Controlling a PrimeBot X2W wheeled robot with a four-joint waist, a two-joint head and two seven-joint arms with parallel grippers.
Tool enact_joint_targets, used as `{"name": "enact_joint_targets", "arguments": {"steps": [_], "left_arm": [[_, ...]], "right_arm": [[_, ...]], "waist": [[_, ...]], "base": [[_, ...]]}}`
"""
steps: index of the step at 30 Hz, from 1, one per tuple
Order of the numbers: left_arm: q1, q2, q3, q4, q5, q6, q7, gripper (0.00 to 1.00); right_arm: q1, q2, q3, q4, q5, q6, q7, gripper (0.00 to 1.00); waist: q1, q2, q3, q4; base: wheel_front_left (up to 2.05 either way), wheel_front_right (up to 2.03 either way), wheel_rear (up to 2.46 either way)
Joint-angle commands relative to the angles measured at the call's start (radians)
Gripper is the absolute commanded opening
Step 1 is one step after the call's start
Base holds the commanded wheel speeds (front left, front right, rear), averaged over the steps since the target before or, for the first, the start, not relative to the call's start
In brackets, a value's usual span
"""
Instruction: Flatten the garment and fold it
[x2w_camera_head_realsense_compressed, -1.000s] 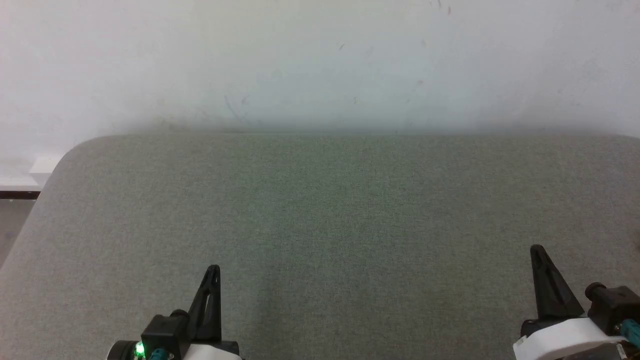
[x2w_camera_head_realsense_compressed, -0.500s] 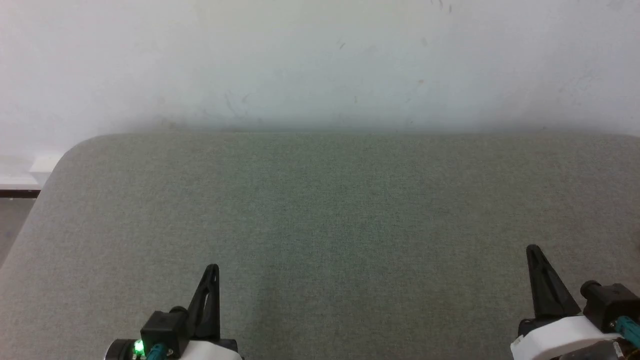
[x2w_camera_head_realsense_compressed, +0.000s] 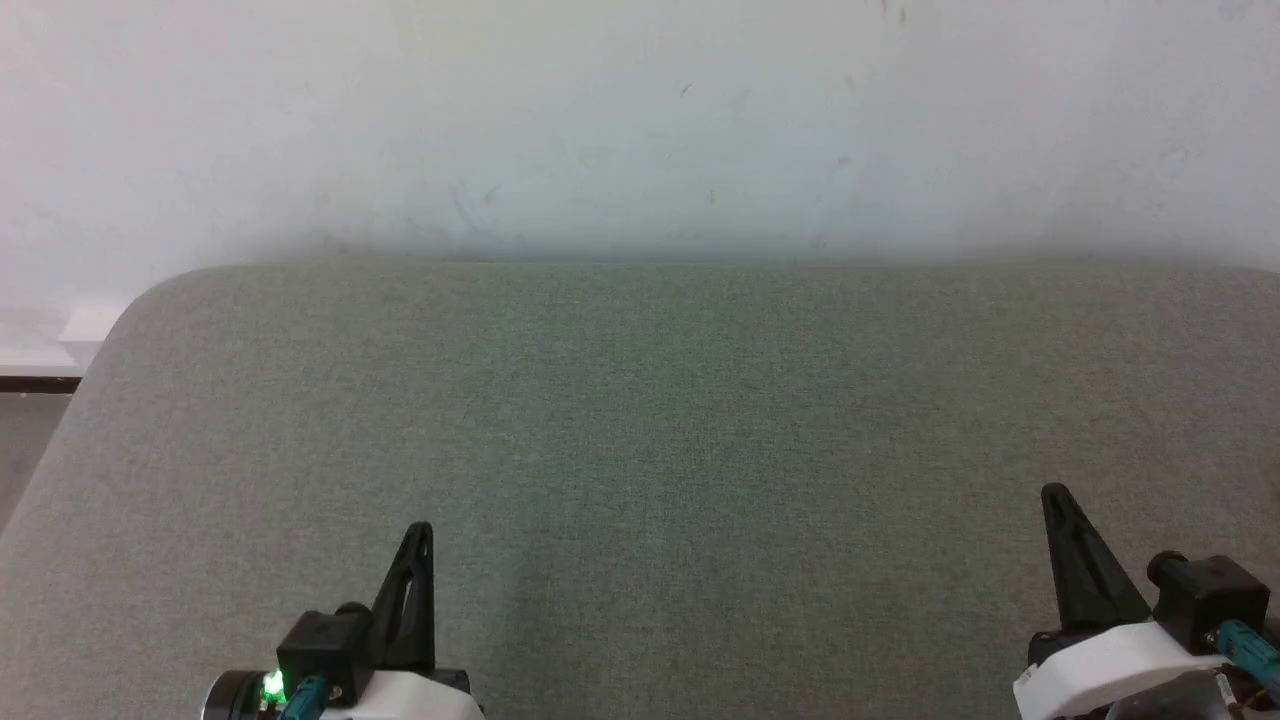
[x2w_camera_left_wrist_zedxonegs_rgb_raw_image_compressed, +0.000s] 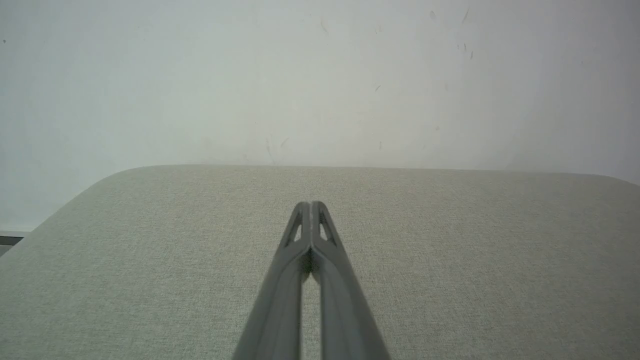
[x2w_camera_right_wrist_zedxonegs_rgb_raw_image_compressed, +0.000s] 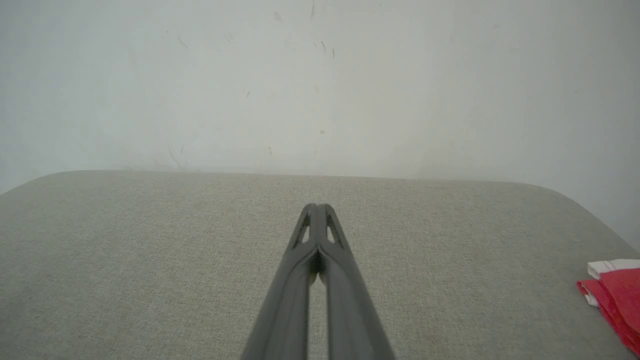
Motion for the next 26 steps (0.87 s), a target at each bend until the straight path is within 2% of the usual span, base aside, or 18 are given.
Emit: {"name": "enact_joint_targets", "arguments": {"steps": [1,26], "left_arm": [[-0.02,-0.002,0.006,-0.006,0.015,-0.002,0.005,0.0],[-0.044,-0.004,0.025,-0.019,0.034,-0.007,0.056,0.0]], "right_arm": [[-0.015,0.002,0.004,-0.006,-0.008,-0.001,0.003,0.0],[-0.036,0.003,0.023,-0.017,-0.034,-0.001,0.038,0.0]], "waist": [[0.0,0.0,0.0,0.0],[0.0,0.0,0.006,0.002]], "base": [[0.0,0.0,0.0],[0.0,0.0,0.0]]}}
